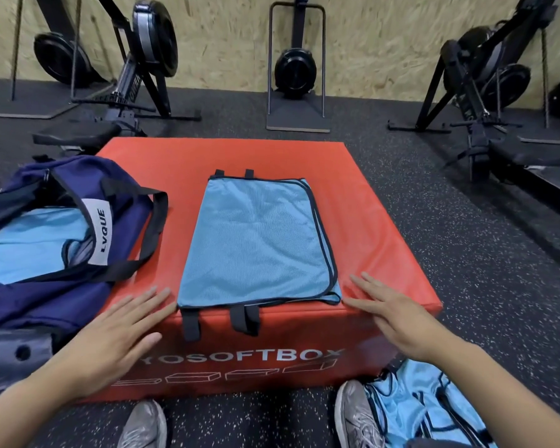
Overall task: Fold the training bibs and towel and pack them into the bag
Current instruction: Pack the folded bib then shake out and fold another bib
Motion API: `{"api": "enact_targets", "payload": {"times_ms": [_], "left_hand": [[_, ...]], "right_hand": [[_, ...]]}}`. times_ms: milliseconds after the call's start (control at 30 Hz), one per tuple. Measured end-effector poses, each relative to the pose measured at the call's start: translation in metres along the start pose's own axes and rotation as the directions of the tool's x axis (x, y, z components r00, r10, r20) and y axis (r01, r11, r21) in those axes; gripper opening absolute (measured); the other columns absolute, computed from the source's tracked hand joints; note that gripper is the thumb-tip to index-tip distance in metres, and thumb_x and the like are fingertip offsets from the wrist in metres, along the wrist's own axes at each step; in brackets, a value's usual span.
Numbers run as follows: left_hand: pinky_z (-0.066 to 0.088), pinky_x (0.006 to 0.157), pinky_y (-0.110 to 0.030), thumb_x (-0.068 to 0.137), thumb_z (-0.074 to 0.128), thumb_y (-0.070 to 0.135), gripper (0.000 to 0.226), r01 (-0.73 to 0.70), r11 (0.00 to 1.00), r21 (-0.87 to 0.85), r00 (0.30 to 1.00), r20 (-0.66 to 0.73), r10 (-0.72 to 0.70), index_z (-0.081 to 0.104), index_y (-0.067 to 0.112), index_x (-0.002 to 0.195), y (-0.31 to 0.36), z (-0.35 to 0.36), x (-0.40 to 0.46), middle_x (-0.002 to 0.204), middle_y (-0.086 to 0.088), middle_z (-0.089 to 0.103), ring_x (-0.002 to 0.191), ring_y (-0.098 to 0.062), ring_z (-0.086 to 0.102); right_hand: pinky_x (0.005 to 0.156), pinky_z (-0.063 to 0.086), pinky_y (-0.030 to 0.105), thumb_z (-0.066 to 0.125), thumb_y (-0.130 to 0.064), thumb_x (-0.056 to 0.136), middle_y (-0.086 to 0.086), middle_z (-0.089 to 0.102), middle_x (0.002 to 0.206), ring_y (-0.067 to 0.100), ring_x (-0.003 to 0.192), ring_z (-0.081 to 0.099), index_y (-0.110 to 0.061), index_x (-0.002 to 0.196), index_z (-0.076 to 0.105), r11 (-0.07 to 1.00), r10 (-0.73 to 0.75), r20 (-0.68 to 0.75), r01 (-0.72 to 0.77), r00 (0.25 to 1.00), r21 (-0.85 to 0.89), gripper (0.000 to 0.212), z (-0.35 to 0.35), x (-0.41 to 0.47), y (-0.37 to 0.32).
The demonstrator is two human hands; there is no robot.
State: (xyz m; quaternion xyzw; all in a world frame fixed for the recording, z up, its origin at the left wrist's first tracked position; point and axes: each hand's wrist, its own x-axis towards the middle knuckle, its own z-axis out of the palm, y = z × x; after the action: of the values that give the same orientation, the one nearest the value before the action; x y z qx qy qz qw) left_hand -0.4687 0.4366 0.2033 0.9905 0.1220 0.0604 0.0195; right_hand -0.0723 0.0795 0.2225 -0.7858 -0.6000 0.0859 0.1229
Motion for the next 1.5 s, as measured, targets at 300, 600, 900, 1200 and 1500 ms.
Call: {"api": "enact_targets", "payload": {"times_ms": [300, 600, 900, 1200, 1500], "left_hand": [[0.02, 0.118, -0.04, 0.104, 0.03, 0.053, 0.056, -0.12, 0.988, 0.099, 0.989, -0.078, 0.128, 0.068, 0.018, 0.128, 0.008, -0.002, 0.032, 0.167, -0.002, 0.015, 0.153, -0.02, 0.017], [0.019, 0.12, -0.035, 0.107, 0.03, 0.049, 0.05, -0.129, 0.982, -0.139, 0.99, -0.081, 0.119, 0.06, 0.022, 0.136, 0.024, -0.015, 0.044, 0.164, 0.011, 0.024, 0.153, -0.014, 0.019], [0.023, 0.113, -0.008, 0.101, 0.033, 0.058, 0.034, 0.002, 0.776, -0.631, 0.974, -0.174, -0.144, 0.055, 0.065, 0.125, 0.072, -0.075, 0.02, 0.146, 0.036, 0.042, 0.141, 0.005, 0.036], [0.043, 0.103, -0.032, 0.1, 0.027, 0.064, 0.062, -0.059, 0.371, -0.927, 0.888, -0.218, -0.404, 0.078, 0.029, 0.104, 0.083, -0.117, 0.04, 0.109, -0.002, 0.076, 0.113, -0.018, 0.066], [0.051, 0.089, -0.036, 0.101, 0.033, 0.062, 0.058, 0.195, 0.185, -0.963, 0.796, 0.045, -0.604, 0.076, 0.023, 0.106, 0.026, -0.078, 0.16, 0.113, 0.001, 0.075, 0.107, -0.014, 0.068]], "right_hand": [[0.123, 0.021, 0.043, 0.039, 0.001, 0.078, -0.016, 0.0, 0.167, 0.01, 0.154, -0.004, -0.026, 0.129, 0.063, 0.979, -0.152, -0.015, 0.148, 0.988, -0.139, 0.062, -0.001, 0.032, -0.011], [0.122, 0.025, 0.038, 0.047, 0.001, 0.098, -0.007, 0.038, 0.158, 0.005, 0.151, 0.02, -0.017, 0.128, 0.063, 0.986, -0.137, -0.116, 0.147, 0.984, 0.081, 0.038, 0.005, 0.051, -0.01], [0.111, 0.035, 0.02, 0.058, 0.014, 0.086, -0.013, 0.068, 0.126, 0.007, 0.126, 0.057, -0.025, 0.111, 0.075, 0.78, 0.054, -0.155, 0.055, 0.986, 0.624, 0.049, -0.047, 0.018, -0.055], [0.075, 0.047, 0.016, 0.058, 0.002, 0.078, 0.002, 0.074, 0.085, 0.008, 0.08, 0.064, -0.012, 0.082, 0.077, 0.482, 0.243, -0.311, 0.164, 0.919, 0.861, 0.023, -0.096, 0.02, -0.072], [0.091, 0.044, 0.026, 0.057, -0.007, 0.095, -0.015, 0.071, 0.11, 0.014, 0.107, 0.061, -0.029, 0.106, 0.075, 0.492, 0.493, -0.179, -0.104, 0.851, 0.864, 0.031, -0.077, 0.135, -0.042]]}}
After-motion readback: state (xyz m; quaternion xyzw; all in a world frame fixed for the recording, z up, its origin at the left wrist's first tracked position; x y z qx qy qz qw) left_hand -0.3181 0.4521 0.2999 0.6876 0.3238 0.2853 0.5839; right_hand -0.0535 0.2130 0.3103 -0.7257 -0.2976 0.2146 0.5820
